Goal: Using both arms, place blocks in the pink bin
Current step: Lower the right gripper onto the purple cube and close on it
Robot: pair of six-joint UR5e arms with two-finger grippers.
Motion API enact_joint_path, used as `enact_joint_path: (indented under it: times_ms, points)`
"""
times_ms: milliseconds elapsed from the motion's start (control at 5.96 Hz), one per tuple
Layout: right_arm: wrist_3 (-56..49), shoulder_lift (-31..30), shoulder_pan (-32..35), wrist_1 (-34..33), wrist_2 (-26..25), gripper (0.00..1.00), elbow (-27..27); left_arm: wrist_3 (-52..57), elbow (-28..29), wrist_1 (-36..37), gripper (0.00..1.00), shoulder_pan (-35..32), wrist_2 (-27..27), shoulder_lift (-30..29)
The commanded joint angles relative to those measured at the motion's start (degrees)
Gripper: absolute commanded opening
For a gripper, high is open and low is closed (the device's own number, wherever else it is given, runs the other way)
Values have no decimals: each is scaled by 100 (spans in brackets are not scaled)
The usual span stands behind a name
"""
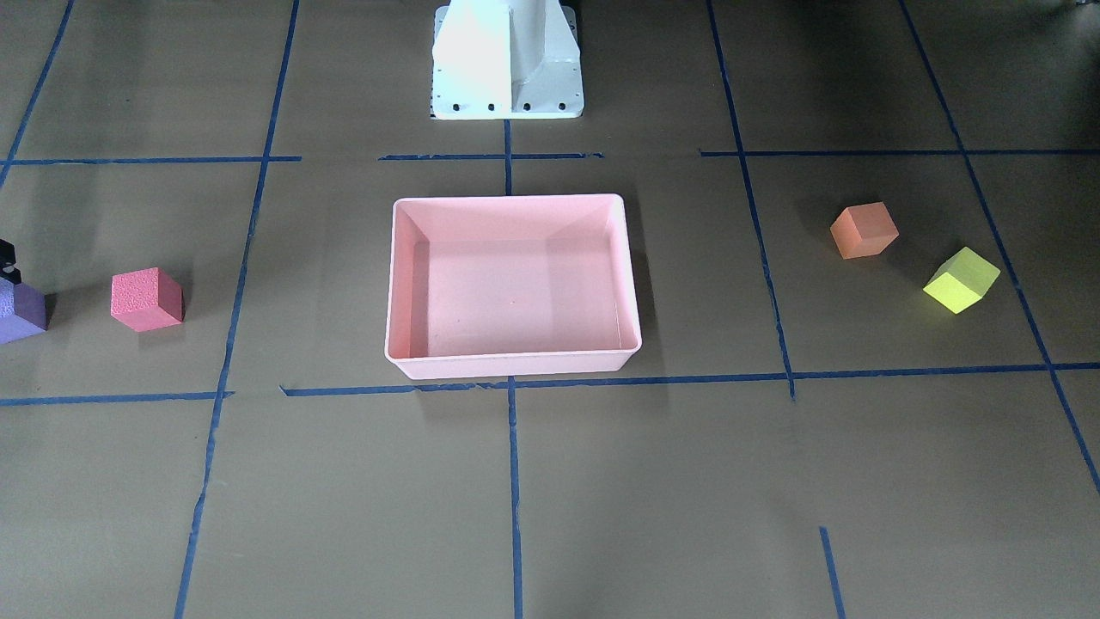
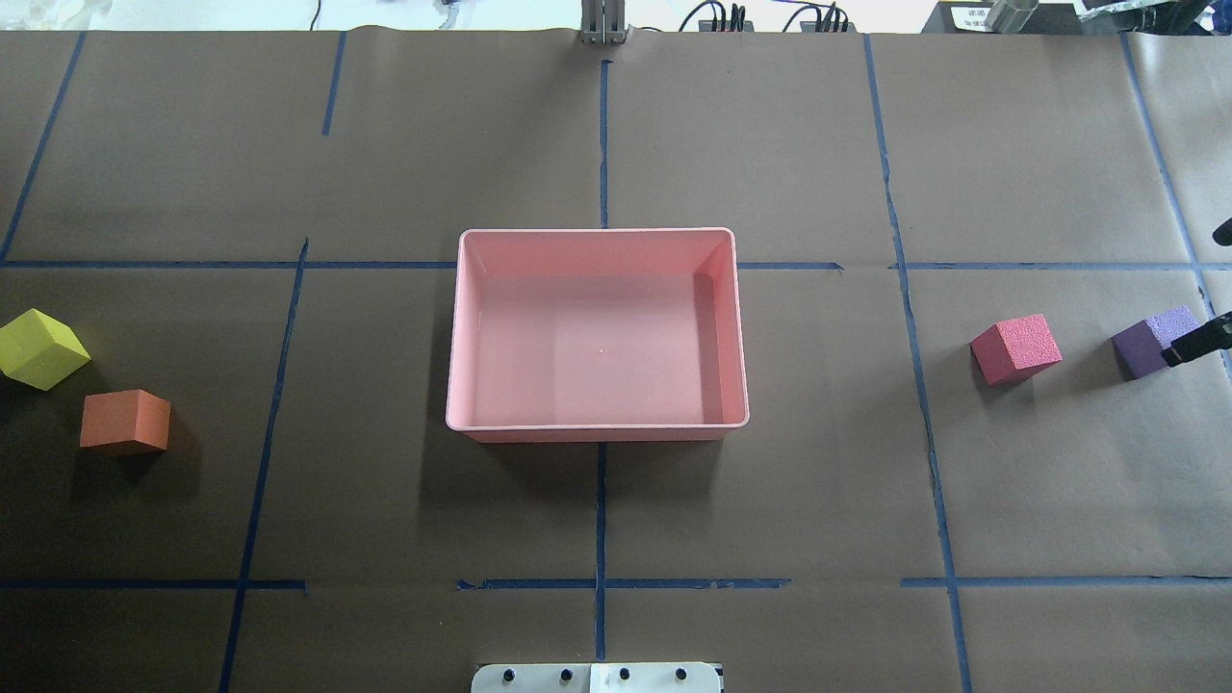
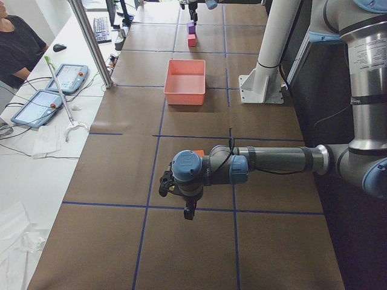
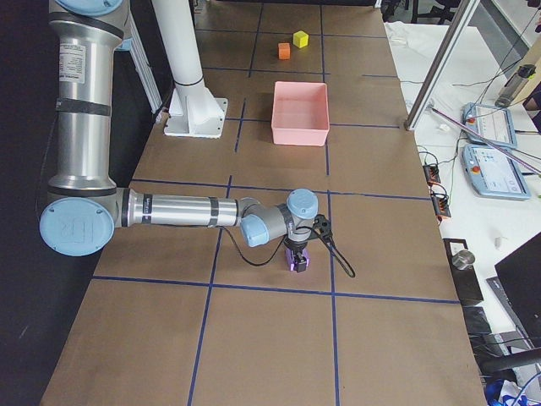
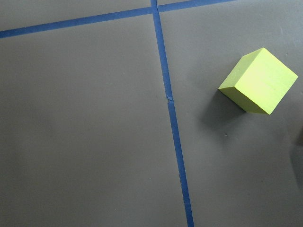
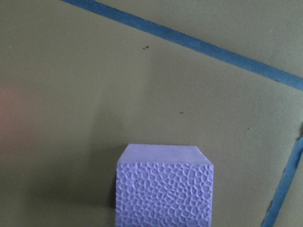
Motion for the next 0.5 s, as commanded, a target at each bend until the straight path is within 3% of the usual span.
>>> enact_joint_path:
  times_ms: [0,336]
  points:
    - [21,81,-187,-8,-179,100,-84,2,-18,0,100,-6,-3,0]
    - [21,291,-302,-8,-189,100,-329,2,-18,0,100,-6,-3,9]
